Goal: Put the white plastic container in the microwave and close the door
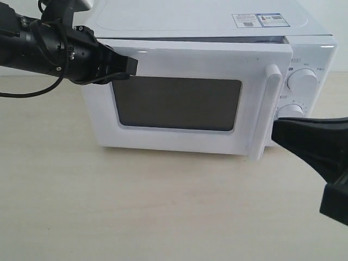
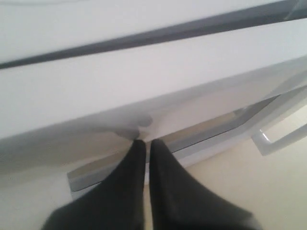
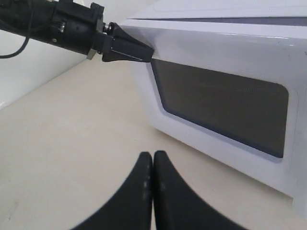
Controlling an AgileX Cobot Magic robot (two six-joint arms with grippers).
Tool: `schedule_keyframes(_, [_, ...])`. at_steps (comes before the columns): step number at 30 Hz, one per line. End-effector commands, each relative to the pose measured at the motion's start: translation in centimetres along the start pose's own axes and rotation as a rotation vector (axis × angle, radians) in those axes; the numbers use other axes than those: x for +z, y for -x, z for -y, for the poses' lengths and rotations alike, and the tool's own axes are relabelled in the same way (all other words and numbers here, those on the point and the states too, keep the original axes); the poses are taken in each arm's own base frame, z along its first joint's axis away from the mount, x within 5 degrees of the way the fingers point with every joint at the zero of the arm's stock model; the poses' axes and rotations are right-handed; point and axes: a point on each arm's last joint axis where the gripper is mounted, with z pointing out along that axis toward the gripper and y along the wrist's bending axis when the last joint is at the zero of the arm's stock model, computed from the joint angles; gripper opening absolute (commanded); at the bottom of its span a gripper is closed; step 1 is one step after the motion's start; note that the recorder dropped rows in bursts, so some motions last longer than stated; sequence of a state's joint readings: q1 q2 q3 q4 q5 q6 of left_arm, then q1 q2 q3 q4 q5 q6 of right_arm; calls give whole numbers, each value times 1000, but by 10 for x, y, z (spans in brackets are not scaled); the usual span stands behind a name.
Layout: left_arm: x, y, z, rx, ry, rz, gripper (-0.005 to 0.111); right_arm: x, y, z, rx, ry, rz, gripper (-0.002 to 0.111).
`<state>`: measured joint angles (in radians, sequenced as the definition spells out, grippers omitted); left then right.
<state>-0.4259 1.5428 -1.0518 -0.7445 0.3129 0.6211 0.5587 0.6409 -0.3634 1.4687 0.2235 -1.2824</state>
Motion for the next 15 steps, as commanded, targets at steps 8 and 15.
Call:
schedule_keyframes(8, [0,4,1,4,8,28,4,37,6,14,-113,-81,-91,0])
schedule_keyframes(15, [0,4,1,2,8,28,4,69,18,32,-169,-220,-156,0])
